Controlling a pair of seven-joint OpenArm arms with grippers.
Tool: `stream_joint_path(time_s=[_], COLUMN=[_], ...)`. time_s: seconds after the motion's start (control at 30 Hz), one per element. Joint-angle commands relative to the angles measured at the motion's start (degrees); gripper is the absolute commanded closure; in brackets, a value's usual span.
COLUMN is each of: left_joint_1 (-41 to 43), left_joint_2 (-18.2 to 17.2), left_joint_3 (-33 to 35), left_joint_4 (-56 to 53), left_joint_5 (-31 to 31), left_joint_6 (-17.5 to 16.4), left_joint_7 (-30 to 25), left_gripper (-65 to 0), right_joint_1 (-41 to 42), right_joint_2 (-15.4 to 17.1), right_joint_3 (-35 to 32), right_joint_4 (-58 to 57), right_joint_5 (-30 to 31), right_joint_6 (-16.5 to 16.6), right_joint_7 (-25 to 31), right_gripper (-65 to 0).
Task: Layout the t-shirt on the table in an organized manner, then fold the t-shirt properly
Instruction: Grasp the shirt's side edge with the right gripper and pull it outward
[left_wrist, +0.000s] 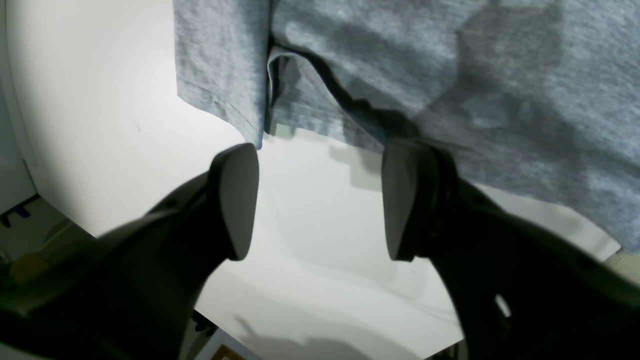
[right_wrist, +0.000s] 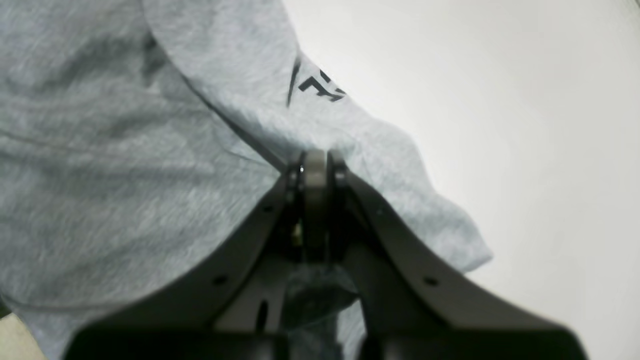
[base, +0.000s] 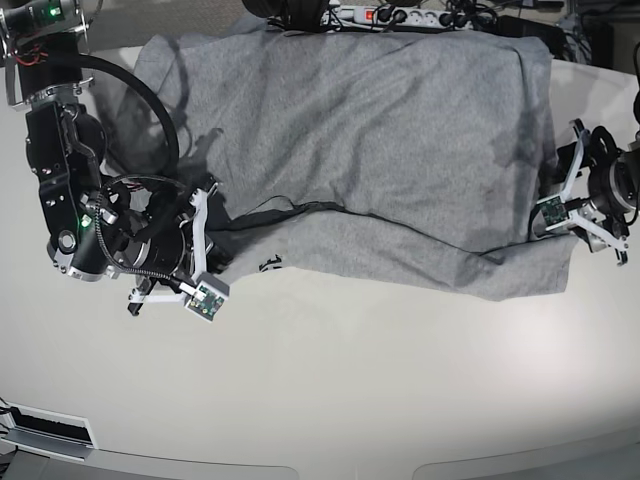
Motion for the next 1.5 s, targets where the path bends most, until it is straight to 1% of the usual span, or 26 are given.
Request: stream_joint_path(time_s=[0.0,0.07,0.1,0.13,0.2,0.23,0.27,0.3,0.37,0.47,0.5,0.53,0.63,0.67,0.73,0.8,0.87,0.93,1.0,1.1,1.17,1.23,1.27,1.37,1.43,1.47], left_joint_1=[-0.96,-0.96,-0.96,-0.96,-0.96,-0.96,-0.96,-0.96,-0.96,-0.96,-0.96,-0.96,-0.96,-0.96,-0.96,-0.96,-0.98,-0.96,-0.96,-0.96,-0.96,-0.96,-0.96,-0.96,-0.96,-0.96], left_joint_2=[-1.46,-1.49,-1.51,-1.51,-1.64,-1.66,-1.64,-1.62,-1.62,-1.62,-1.62,-1.62,-1.60,-1.60,-1.60,-1.57,-1.57,-1.55,-1.55,-1.55,-1.55,-1.53,-1.42,-1.42,-1.42,-1.42], left_joint_3=[-0.55,-0.55,-0.55,-0.55,-0.55,-0.55,-0.55,-0.55,-0.55,-0.55,-0.55,-0.55,-0.55,-0.55,-0.55,-0.55,-0.55,-0.55,-0.55,-0.55,-0.55,-0.55,-0.55,-0.55,-0.55,-0.55], left_joint_4=[0.52,0.52,0.52,0.52,0.52,0.52,0.52,0.52,0.52,0.52,0.52,0.52,0.52,0.52,0.52,0.52,0.52,0.52,0.52,0.52,0.52,0.52,0.52,0.57,0.57,0.57], left_joint_5=[0.55,0.57,0.57,0.57,0.57,0.57,0.55,0.55,0.52,0.55,0.57,0.57,0.57,0.57,0.55,0.55,0.55,0.55,0.55,0.52,0.55,0.50,0.52,0.28,0.04,-0.17], left_joint_6=[0.48,0.48,0.48,0.48,0.48,0.48,0.48,0.48,0.50,0.50,0.50,0.50,0.50,0.52,0.96,3.02,4.63,4.70,4.70,4.70,4.72,4.66,4.22,1.73,0.68,0.42], left_joint_7=[0.15,0.55,0.83,1.05,1.25,1.27,1.27,1.25,1.22,1.22,1.22,1.22,0.94,0.66,0.52,0.50,0.28,0.31,0.31,0.35,0.35,0.33,0.33,-0.22,-0.33,-0.33], left_gripper=[-39.0,-39.0,-39.0,-39.0,-39.0,-39.0,-39.0,-39.0,-39.0,-39.0,-39.0,-39.0,-39.0,-39.0,-39.0,-39.0,-39.0,-39.0,-39.0,-39.0,-39.0,-39.0,-39.0,-37.6,-30.2,-24.1], right_joint_1=[2.95,6.32,8.31,10.19,13.22,14.47,15.56,16.48,17.77,19.02,19.15,19.10,17.68,16.70,14.34,11.76,9.38,7.54,7.23,8.17,9.33,9.73,9.53,8.61,8.31,8.31], right_joint_2=[0.33,0.15,-0.20,-0.61,-1.38,-1.62,-1.70,-1.70,-1.70,-1.70,-1.70,-1.73,-1.75,-1.75,-2.05,-2.54,-3.19,-3.93,-4.85,-5.81,-5.84,-5.77,-5.68,-5.22,-4.72,-4.46], right_joint_3=[0.33,0.33,0.33,0.33,0.33,0.33,0.35,0.35,0.35,0.35,0.35,0.35,0.33,0.33,0.28,0.28,0.28,0.28,0.28,0.28,0.31,0.35,0.35,0.35,0.35,0.35], right_joint_4=[0.94,0.48,-0.52,-2.03,-5.51,-7.10,-8.24,-8.90,-9.03,-9.03,-9.03,-9.03,-9.05,-9.05,-9.09,-9.14,-9.16,-9.27,-11.13,-17.40,-22.69,-26.49,-27.34,-27.15,-26.10,-25.44], right_joint_5=[-0.79,-4.50,-5.60,-6.19,-7.72,-8.09,-8.26,-8.26,-8.22,-7.28,-6.08,-4.09,4.63,6.67,7.19,5.35,0.81,-4.17,-7.34,-9.99,-9.33,-7.67,-7.02,-6.27,-6.25,-6.25], right_joint_6=[-0.48,-4.63,-6.58,-7.74,-10.16,-11.67,-13.60,-15.47,-18.47,-19.06,-17.77,-15.41,-5.60,-3.87,-2.82,-2.84,-4.04,-7.43,-10.71,-15.54,-18.27,-17.94,-16.22,-11.10,-8.66,-7.87], right_joint_7=[4.09,9.18,10.12,10.16,10.16,10.14,10.12,9.70,8.37,4.79,3.28,1.95,-1.77,-2.08,-1.27,1.38,5.46,8.79,9.53,10.21,9.86,9.44,9.46,9.25,8.41,7.50], right_gripper=[0.0,0.0,0.0,-7.6,-27.3,-35.2,-39.9,-41.1,-41.1,-40.5,-40.4,-40.4,-40.2,-40.2,-40.2,-40.2,-40.2,-40.3,-40.3,-40.3,-40.3,-40.2,-39.1,-31.0,-27.4,-25.2])
